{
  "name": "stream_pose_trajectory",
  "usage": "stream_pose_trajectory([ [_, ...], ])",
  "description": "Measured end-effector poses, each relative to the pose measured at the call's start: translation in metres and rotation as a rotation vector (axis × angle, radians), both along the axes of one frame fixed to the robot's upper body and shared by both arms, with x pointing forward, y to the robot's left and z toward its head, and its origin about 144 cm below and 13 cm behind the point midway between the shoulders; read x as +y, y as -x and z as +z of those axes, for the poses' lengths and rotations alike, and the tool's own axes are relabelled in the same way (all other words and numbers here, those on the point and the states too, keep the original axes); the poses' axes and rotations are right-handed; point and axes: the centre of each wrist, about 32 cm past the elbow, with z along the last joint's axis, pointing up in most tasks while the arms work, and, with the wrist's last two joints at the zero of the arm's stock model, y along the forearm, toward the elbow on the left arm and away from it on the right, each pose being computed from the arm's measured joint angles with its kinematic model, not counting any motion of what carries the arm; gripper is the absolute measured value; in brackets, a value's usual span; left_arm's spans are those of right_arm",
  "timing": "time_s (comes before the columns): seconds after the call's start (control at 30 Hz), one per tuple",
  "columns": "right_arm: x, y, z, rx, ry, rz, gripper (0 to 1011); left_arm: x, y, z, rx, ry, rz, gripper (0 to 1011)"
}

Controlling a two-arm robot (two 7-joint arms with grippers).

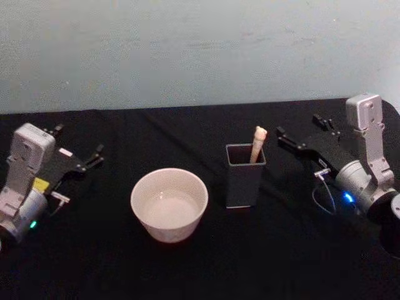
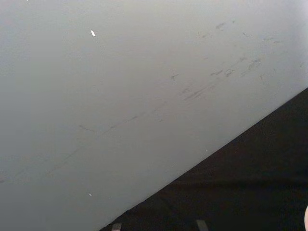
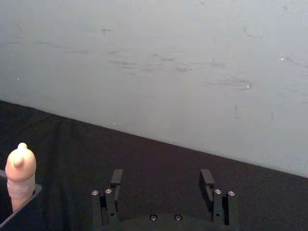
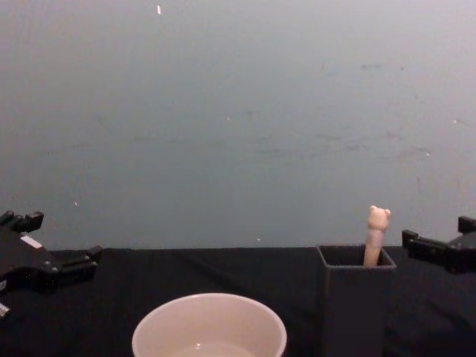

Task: Pick up the stirring spoon with one hand, stir inside the cup, then place it back in its original position.

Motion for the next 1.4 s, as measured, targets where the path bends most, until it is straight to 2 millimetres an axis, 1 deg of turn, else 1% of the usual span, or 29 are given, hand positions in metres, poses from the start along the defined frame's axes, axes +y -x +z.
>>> stream_pose_trajectory([
  [1.4,0.0001,0.0002,0.0003,-0.003,-0.002,-0.002,1002,0.0000,0.0000,0.0000,0.000,0.000,0.000,1001],
])
